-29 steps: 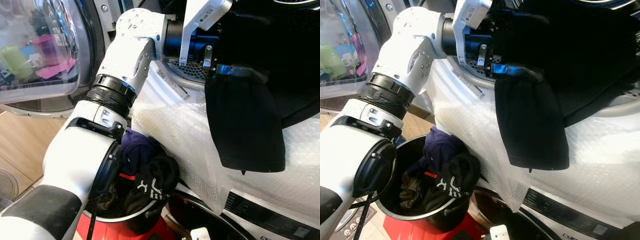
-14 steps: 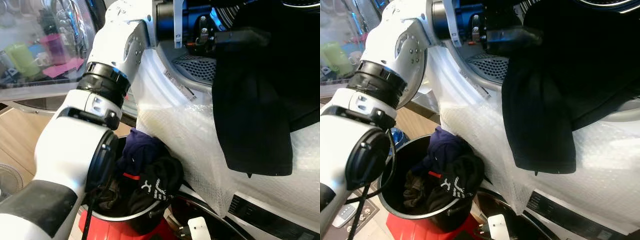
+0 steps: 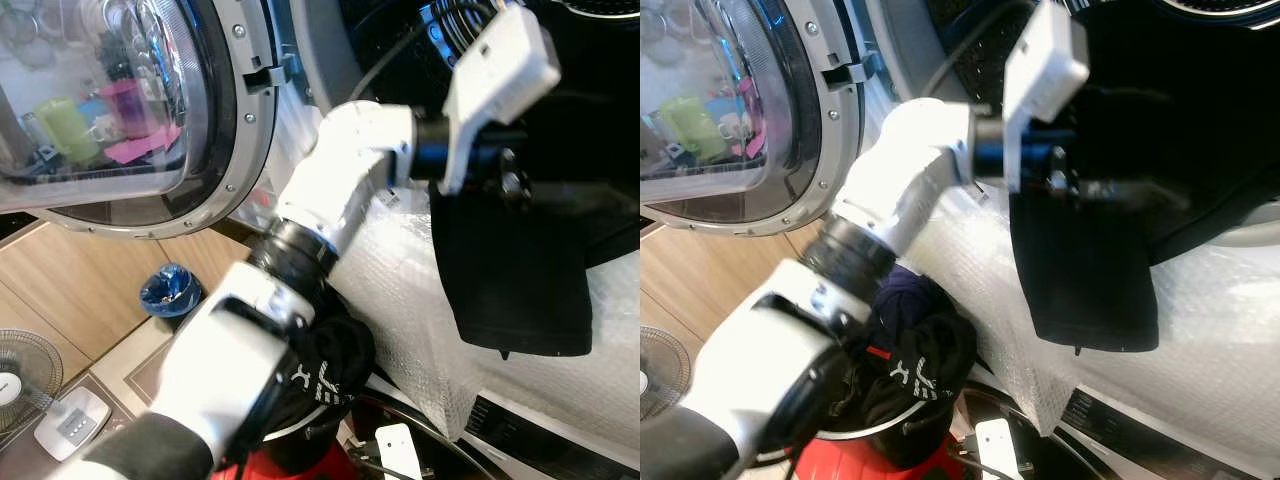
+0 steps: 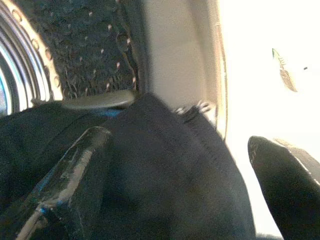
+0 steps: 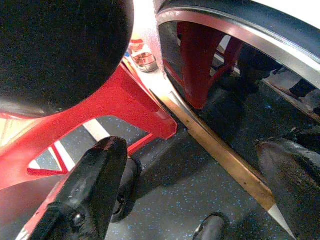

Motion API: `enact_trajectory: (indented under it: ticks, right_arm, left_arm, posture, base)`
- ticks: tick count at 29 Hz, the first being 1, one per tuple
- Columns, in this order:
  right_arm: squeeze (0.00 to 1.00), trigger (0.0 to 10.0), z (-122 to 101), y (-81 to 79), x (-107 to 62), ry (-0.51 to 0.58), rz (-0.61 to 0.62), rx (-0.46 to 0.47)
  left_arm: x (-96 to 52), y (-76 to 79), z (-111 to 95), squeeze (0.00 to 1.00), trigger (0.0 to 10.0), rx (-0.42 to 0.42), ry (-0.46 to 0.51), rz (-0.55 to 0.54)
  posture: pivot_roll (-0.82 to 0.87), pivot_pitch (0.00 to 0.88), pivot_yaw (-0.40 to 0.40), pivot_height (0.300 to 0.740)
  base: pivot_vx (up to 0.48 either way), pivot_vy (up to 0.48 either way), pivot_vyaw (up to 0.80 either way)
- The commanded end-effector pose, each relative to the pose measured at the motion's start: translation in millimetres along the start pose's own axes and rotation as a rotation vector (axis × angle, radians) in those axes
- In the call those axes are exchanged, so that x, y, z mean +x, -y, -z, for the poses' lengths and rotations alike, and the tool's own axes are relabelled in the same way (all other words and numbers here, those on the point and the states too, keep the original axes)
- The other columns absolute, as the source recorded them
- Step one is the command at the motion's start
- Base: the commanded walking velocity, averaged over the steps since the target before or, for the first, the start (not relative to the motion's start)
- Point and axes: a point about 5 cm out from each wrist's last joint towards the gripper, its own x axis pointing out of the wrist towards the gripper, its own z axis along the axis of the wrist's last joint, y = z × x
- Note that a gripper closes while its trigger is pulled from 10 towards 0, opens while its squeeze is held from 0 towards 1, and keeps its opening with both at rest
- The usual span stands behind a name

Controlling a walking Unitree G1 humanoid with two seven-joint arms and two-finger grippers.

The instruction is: Clothes washing

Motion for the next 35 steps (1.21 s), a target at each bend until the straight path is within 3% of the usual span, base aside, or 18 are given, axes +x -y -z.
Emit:
enact_trajectory:
  ticks: [1,2,4,8,10,11,14,15,16,18,19,21,22,23,26,27,29,35]
  right_arm:
    - [0.0,10.0,4.0,-6.1,-0.9,-0.016,-0.014,0.013]
    - [0.0,10.0,4.0,-6.1,-0.9,-0.016,-0.014,0.013]
    - [0.0,10.0,5.6,-5.4,-1.1,-0.02,-0.012,0.011]
    - [0.0,10.0,4.0,-5.9,-0.9,-0.014,-0.011,0.017]
    - [0.0,10.0,2.8,-6.3,-0.9,-0.01,-0.009,0.023]
    - [0.0,10.0,2.0,-7.1,-0.9,-0.006,-0.009,0.025]
    - [0.0,10.0,1.7,-8.0,-1.0,-0.002,-0.004,0.034]
    - [0.0,10.0,1.7,-8.0,-1.0,-0.002,-0.004,0.034]
    - [0.0,10.0,2.0,-7.9,-1.1,-0.001,0.002,0.042]
    - [0.0,10.0,2.0,-7.8,-1.1,-0.001,0.003,0.042]
    - [0.0,10.0,2.9,-6.6,-1.2,-0.001,0.008,0.043]
    - [0.0,10.0,3.9,-5.8,-1.2,-0.003,0.014,0.045]
    - [0.0,10.0,6.3,-4.2,-1.5,-0.006,0.025,0.054]
    - [0.0,10.0,7.3,-3.8,-1.6,-0.007,0.028,0.057]
    - [0.0,10.0,9.9,-3.0,-2.0,-0.009,0.035,0.061]
    - [0.0,10.0,9.9,-3.0,-2.0,-0.009,0.035,0.061]
    - [0.0,10.0,13.0,-2.6,-2.5,-0.014,0.042,0.06]
    - [0.0,10.0,15.5,-2.9,-3.1,-0.016,0.056,0.075]
  left_arm:
    - [3.5,3.0,-9.3,0.0,10.0,0.075,0.034,-0.031]
    - [3.5,3.0,-9.3,0.0,10.0,0.075,0.034,-0.031]
    - [8.9,7.6,-5.4,0.0,10.0,0.065,0.057,-0.135]
    - [2.2,1.3,-8.4,0.0,10.0,0.143,0.063,-0.357]
    - [-5.9,-9.8,-16.5,0.0,10.0,0.164,0.092,-0.526]
    - [-16.1,-17.0,-22.9,0.0,10.0,0.223,0.089,-0.638]
    - [-38.1,-19.2,-21.5,0.0,10.0,0.349,0.017,-0.728]
    - [-38.1,-19.2,-21.5,0.0,10.0,0.349,0.017,-0.728]
    - [-55.0,-16.4,-14.3,0.0,10.0,0.372,-0.001,-0.753]
    - [-57.2,-15.6,-13.7,0.0,10.0,0.384,-0.002,-0.757]
    - [-65.7,-13.6,-9.2,0.0,10.0,0.405,-0.018,-0.772]
    - [-72.3,-13.4,-10.9,0.0,10.0,0.442,-0.014,-0.798]
    - [-84.2,-12.3,-16.5,0.0,10.0,0.525,-0.009,-0.838]
    - [-91.4,-12.5,-18.3,0.0,10.0,0.55,-0.012,-0.856]
    - [-113.5,-14.9,-17.7,0.0,10.0,0.584,-0.076,-0.908]
    - [-113.5,-14.9,-17.7,0.0,10.0,0.584,-0.076,-0.908]
    - [-148.6,-14.6,-13.9,0.0,10.0,0.624,-0.19,-0.939]
    - [-170.7,-4.8,-10.0,0.0,10.0,0.612,-0.226,-0.944]
  posture:
    - [0.17,0.0,0.16,0.74]
    - [0.17,0.0,0.16,0.74]
    - [0.17,0.0,0.161,0.74]
    - [0.17,0.0,0.168,0.74]
    - [0.16,0.0,0.17,0.74]
    - [0.16,0.0,0.172,0.74]
    - [0.15,0.0,0.181,0.74]
    - [0.15,0.0,0.181,0.74]
    - [0.14,0.0,0.186,0.74]
    - [0.14,0.0,0.186,0.74]
    - [0.15,0.0,0.189,0.74]
    - [0.14,0.0,0.195,0.74]
    - [0.13,0.0,0.199,0.74]
    - [0.13,0.0,0.201,0.74]
    - [0.13,0.0,0.21,0.74]
    - [0.13,0.0,0.21,0.74]
    - [0.12,0.0,0.229,0.74]
    - [0.1,0.0,0.265,0.74]
  base:
    - [0.0,0.0,0.0]
    - [0.0,0.0,0.0]
    - [0.0,0.0,0.0]
    - [0.0,0.0,0.0]
    - [0.0,0.0,0.0]
    - [0.0,0.0,0.0]
    - [0.0,0.0,0.0]
    - [0.0,0.0,0.0]
    - [0.0,0.0,0.0]
    - [0.0,0.0,0.0]
    - [0.0,0.0,0.0]
    - [0.0,0.0,0.0]
    - [0.0,0.0,0.0]
    - [0.0,0.0,0.0]
    - [0.0,0.0,0.0]
    - [0.0,0.0,0.0]
    - [0.0,0.0,0.0]
    - [0.0,0.0,0.0]
